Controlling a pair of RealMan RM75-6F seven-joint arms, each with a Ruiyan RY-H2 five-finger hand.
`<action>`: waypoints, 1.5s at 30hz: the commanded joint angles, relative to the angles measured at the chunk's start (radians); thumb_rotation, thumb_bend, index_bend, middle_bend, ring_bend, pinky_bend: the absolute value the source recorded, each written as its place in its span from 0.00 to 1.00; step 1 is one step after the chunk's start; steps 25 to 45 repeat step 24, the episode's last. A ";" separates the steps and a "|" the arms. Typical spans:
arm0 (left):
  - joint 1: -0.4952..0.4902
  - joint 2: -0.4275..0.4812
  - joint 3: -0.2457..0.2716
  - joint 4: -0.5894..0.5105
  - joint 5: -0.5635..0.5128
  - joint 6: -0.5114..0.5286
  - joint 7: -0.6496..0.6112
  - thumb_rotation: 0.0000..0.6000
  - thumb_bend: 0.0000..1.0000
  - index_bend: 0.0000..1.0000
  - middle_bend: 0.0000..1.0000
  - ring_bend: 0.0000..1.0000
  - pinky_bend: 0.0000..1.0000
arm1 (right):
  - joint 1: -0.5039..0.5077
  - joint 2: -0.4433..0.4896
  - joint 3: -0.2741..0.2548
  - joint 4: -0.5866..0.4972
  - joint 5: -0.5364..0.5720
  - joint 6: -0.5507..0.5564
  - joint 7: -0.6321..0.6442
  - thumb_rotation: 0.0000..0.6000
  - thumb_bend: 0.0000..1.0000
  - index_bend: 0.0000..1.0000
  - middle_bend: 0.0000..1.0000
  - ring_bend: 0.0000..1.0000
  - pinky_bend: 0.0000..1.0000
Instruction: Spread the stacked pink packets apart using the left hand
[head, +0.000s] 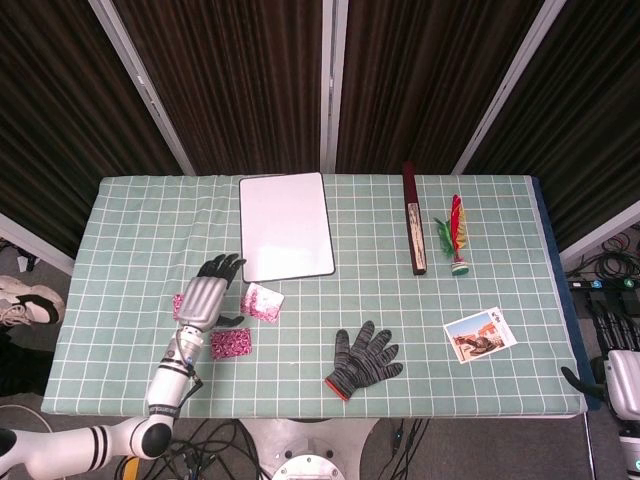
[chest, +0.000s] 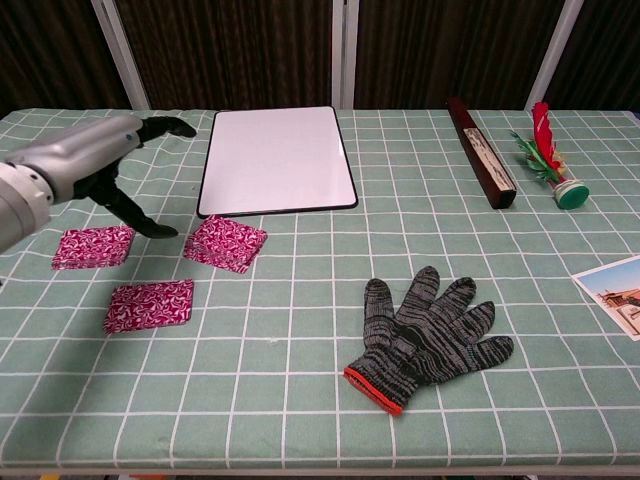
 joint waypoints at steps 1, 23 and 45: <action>0.039 0.071 0.021 -0.038 0.036 0.043 -0.020 1.00 0.06 0.11 0.09 0.02 0.12 | 0.001 -0.003 -0.001 0.001 -0.007 0.005 0.002 1.00 0.07 0.00 0.00 0.00 0.00; 0.408 0.339 0.266 -0.195 0.287 0.421 -0.117 1.00 0.06 0.11 0.09 0.00 0.09 | 0.003 -0.001 -0.012 -0.061 -0.050 0.043 -0.065 1.00 0.07 0.00 0.00 0.00 0.00; 0.420 0.336 0.268 -0.188 0.294 0.437 -0.120 1.00 0.06 0.11 0.09 0.00 0.09 | 0.002 -0.001 -0.013 -0.059 -0.049 0.042 -0.065 1.00 0.07 0.00 0.00 0.00 0.00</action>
